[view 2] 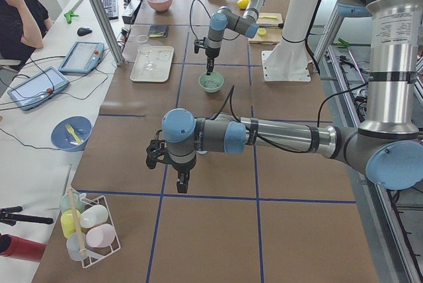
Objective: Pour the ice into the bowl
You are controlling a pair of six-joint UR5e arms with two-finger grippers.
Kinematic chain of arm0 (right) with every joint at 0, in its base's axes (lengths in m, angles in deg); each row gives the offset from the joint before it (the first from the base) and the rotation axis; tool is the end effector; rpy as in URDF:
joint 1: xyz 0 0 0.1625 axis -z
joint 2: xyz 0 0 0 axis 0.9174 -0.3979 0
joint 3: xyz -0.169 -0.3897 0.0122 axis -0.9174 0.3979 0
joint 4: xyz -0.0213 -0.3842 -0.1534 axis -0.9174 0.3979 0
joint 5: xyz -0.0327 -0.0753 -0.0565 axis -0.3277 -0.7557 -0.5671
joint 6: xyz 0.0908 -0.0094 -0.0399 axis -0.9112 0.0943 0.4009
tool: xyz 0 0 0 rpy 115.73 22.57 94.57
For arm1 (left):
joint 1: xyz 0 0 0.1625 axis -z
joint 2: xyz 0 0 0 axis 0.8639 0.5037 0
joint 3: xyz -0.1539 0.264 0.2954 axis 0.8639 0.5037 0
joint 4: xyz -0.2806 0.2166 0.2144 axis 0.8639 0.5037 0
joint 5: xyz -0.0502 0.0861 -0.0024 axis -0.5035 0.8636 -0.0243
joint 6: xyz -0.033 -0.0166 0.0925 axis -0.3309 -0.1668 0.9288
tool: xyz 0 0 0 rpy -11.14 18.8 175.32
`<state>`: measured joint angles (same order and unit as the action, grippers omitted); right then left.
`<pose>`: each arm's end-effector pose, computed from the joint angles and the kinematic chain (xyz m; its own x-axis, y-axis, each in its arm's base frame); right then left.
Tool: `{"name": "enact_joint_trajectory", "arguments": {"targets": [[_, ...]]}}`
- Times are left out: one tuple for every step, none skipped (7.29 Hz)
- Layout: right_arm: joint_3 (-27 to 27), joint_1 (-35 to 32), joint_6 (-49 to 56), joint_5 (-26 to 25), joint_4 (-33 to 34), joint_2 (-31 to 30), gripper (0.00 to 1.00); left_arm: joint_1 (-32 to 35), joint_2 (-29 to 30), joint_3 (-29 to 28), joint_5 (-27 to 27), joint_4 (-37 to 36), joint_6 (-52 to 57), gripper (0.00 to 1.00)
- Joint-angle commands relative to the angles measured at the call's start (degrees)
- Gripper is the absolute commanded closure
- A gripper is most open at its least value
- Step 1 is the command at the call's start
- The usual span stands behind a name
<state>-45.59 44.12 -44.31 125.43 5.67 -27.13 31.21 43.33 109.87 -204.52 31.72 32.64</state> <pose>-0.6989 -0.4209 0.1011 0.6910 -0.0595 0.7204 -0.0878 0.9823 0.1653 -0.0693 -0.4729 0.6064 0.6922 0.0206 -0.7214 0.0253 0.9983 0.0527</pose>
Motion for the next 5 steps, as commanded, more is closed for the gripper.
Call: {"name": "enact_joint_trajectory", "arguments": {"targets": [[0.0, 0.5, -0.2, 0.1, -0.4, 0.0, 1.0, 0.0, 0.0, 0.1, 0.0, 0.0, 0.0, 0.0], [0.0, 0.5, -0.4, 0.2, -1.5, 0.1, 1.0, 0.0, 0.0, 0.1, 0.0, 0.0, 0.0, 0.0], [-0.2, 0.4, -0.4, 0.3, -2.8, 0.2, 1.0, 0.0, 0.0, 0.1, 0.0, 0.0, 0.0, 0.0], [-0.7, 0.3, -0.3, 0.5, -3.8, 0.1, 1.0, 0.0, 0.0, 0.1, 0.0, 0.1, 0.0, 0.0], [-2.8, 0.1, -0.2, 0.6, -3.8, -0.3, 1.0, 0.0, 0.0, 0.1, 0.0, 0.0, 0.0, 0.0]]}}
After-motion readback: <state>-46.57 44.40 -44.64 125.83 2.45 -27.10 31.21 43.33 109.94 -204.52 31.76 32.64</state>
